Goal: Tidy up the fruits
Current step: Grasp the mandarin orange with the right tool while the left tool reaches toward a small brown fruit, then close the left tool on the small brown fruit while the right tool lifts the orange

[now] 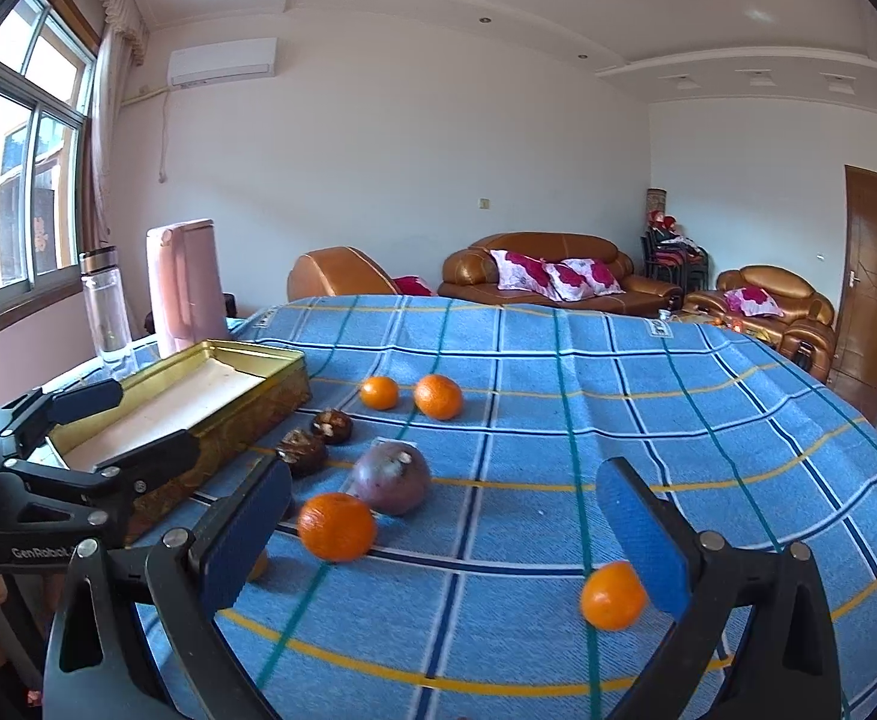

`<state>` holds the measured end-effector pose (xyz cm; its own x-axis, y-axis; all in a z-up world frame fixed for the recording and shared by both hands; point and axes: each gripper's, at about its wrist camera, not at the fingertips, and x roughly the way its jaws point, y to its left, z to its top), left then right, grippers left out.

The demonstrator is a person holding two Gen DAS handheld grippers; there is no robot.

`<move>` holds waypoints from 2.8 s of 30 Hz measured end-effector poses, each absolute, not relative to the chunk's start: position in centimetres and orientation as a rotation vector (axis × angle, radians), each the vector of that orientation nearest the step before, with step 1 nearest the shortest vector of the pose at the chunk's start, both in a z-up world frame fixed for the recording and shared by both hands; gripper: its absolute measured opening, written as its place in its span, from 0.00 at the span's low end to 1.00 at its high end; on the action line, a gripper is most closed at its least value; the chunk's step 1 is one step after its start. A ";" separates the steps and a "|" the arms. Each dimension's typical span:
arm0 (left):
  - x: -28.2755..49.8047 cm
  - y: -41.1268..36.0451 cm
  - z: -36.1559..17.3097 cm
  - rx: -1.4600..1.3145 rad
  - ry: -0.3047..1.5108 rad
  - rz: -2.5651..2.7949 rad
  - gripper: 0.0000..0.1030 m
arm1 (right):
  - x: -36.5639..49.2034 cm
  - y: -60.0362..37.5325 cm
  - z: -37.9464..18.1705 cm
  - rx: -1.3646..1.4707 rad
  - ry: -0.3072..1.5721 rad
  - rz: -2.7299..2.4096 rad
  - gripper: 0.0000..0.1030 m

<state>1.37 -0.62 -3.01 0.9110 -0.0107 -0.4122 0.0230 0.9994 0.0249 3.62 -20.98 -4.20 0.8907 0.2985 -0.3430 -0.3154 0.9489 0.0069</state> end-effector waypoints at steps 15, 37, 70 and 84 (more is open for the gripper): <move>2.8 -3.2 -6.9 0.053 0.567 -0.126 0.67 | 6.6 -25.4 -8.2 -0.017 0.494 0.225 0.82; 4.6 -2.8 -9.3 -0.019 0.718 -0.223 0.41 | 9.2 -25.3 -10.0 -0.027 0.677 0.227 0.38; 2.8 -2.8 -7.3 0.026 0.559 -0.217 0.26 | 5.8 -22.6 -8.2 -0.066 0.506 0.408 0.37; 1.8 -2.8 -6.1 0.049 0.485 -0.199 0.26 | 3.8 -20.3 -7.0 -0.071 0.455 0.516 0.37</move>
